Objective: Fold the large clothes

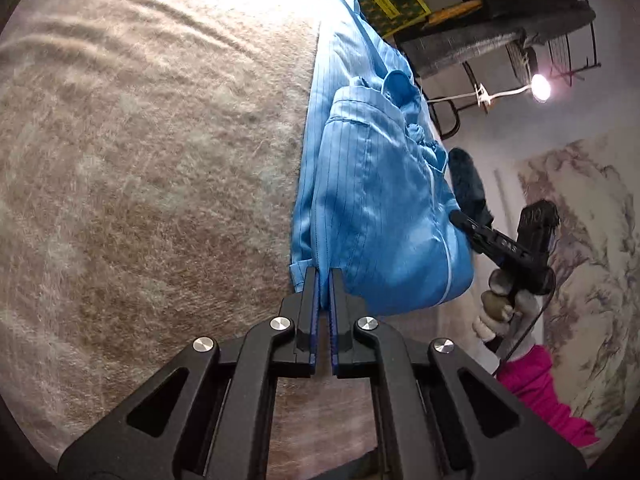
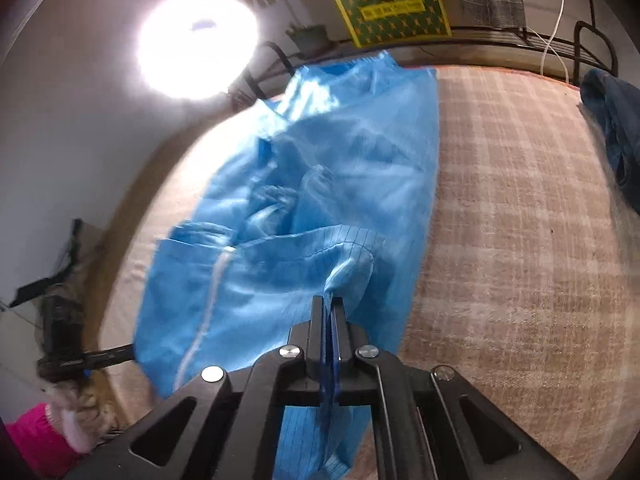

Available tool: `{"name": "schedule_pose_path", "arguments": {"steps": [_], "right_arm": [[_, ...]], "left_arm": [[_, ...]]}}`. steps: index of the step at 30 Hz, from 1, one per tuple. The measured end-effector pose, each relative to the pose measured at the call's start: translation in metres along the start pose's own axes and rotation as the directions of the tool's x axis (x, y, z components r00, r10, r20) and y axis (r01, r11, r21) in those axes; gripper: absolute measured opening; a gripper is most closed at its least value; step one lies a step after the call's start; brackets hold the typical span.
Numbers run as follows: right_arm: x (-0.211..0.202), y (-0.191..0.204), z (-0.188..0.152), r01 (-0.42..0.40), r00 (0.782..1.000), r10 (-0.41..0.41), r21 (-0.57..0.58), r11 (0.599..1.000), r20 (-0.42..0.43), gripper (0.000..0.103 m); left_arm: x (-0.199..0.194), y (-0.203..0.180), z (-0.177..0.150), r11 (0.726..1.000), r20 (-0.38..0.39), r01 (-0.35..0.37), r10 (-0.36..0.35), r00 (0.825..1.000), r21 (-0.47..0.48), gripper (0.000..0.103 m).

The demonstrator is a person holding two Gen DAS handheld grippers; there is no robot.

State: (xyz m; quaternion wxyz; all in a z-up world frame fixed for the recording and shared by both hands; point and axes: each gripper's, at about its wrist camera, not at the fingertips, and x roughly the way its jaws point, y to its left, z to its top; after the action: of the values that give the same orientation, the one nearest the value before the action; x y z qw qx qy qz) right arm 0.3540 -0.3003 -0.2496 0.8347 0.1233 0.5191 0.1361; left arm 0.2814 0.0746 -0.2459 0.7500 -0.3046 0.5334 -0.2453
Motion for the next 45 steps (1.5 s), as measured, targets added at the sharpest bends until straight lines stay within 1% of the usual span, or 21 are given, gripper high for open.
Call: {"name": "schedule_pose_path", "arguments": {"steps": [3,5,7,8,9,14,16,17,18,19,22,26,28,29,30,32,33,34,36,39,45], "right_arm": [[0.001,-0.005,-0.002,0.030,1.000,-0.030,0.007,1.000,-0.007,0.000],[-0.006,-0.010,-0.004,0.003,1.000,-0.002,0.026,1.000,-0.005,0.003],[-0.015,-0.018,-0.006,-0.041,0.999,0.042,0.066,0.997,-0.009,0.020],[-0.021,-0.023,-0.009,-0.067,0.998,0.069,0.097,0.993,-0.014,0.047],[-0.027,-0.027,-0.012,-0.093,0.996,0.095,0.116,0.989,-0.004,0.052],[-0.050,-0.024,-0.031,-0.216,0.976,0.218,0.053,0.975,-0.026,0.051],[-0.044,-0.017,-0.040,-0.216,0.974,0.217,0.026,0.976,-0.057,0.051],[-0.040,-0.015,-0.043,-0.217,0.973,0.218,0.023,0.976,-0.075,0.045],[-0.036,-0.013,-0.046,-0.225,0.970,0.226,0.023,0.974,-0.089,0.024],[-0.031,-0.010,-0.048,-0.215,0.971,0.216,0.020,0.976,-0.099,0.014],[-0.031,-0.002,-0.053,-0.136,0.985,0.133,-0.023,0.990,-0.106,0.003],[-0.021,-0.003,-0.057,-0.085,0.985,0.076,-0.049,0.995,-0.154,0.003],[-0.024,-0.001,-0.055,-0.091,0.984,0.079,-0.068,0.993,-0.159,0.009],[-0.028,-0.001,-0.051,-0.084,0.986,0.071,-0.078,0.993,-0.149,0.016],[-0.034,-0.001,-0.048,-0.076,0.990,0.064,-0.090,0.993,-0.128,0.031],[-0.047,0.001,-0.039,-0.038,0.998,0.031,-0.116,0.993,-0.061,0.037],[-0.054,0.002,-0.033,-0.017,1.000,0.013,-0.133,0.991,-0.027,0.037],[-0.058,0.002,-0.026,0.001,1.000,-0.001,-0.147,0.989,0.003,0.037],[-0.066,-0.002,-0.011,0.032,0.998,-0.023,-0.160,0.987,0.054,0.037],[-0.068,-0.012,0.020,0.064,0.995,-0.051,-0.161,0.985,0.082,0.037],[-0.044,-0.041,0.089,0.105,0.992,-0.096,-0.099,0.990,0.086,0.047]], "left_arm": [[-0.011,-0.013,0.005,0.997,0.043,-0.062,0.060,0.997,0.050,0.002],[-0.015,-0.016,0.012,0.995,0.050,-0.079,0.076,0.996,0.057,0.002],[-0.018,-0.020,0.019,0.996,0.063,-0.071,0.067,0.996,0.057,0.002],[-0.019,-0.022,0.022,0.996,0.067,-0.063,0.059,0.996,0.061,0.002],[-0.019,-0.025,0.026,0.996,0.069,-0.059,0.055,0.996,0.068,0.002],[0.000,-0.047,0.048,0.987,0.038,-0.058,0.053,0.998,0.149,0.002],[0.012,-0.055,0.054,0.982,0.013,-0.064,0.063,0.998,0.176,0.002],[0.019,-0.057,0.057,0.980,0.005,-0.072,0.072,0.997,0.183,0.002],[0.023,-0.057,0.058,0.979,-0.001,-0.072,0.074,0.997,0.188,0.002],[0.031,-0.059,0.062,0.978,-0.013,-0.074,0.078,0.997,0.193,0.002],[0.048,-0.059,0.067,0.970,-0.022,-0.107,0.115,0.993,0.220,0.002],[0.068,-0.049,0.069,0.966,-0.060,-0.151,0.166,0.984,0.210,0.002],[0.063,-0.057,0.072,0.960,-0.039,-0.156,0.169,0.985,0.230,0.002],[0.058,-0.063,0.075,0.957,-0.023,-0.156,0.166,0.986,0.243,0.002],[0.056,-0.066,0.079,0.957,-0.013,-0.151,0.159,0.987,0.248,0.002],[0.048,-0.079,0.094,0.959,0.009,-0.128,0.130,0.992,0.252,0.002],[0.046,-0.084,0.102,0.958,0.015,-0.126,0.126,0.992,0.258,0.009],[0.045,-0.089,0.111,0.957,0.021,-0.124,0.123,0.992,0.263,0.027],[0.045,-0.097,0.132,0.962,0.039,-0.108,0.101,0.994,0.249,0.054],[0.059,-0.112,0.164,0.963,0.004,-0.075,0.077,0.997,0.257,0.056],[0.112,-0.145,0.213,0.928,-0.048,-0.076,0.100,0.994,0.366,0.056]]}}
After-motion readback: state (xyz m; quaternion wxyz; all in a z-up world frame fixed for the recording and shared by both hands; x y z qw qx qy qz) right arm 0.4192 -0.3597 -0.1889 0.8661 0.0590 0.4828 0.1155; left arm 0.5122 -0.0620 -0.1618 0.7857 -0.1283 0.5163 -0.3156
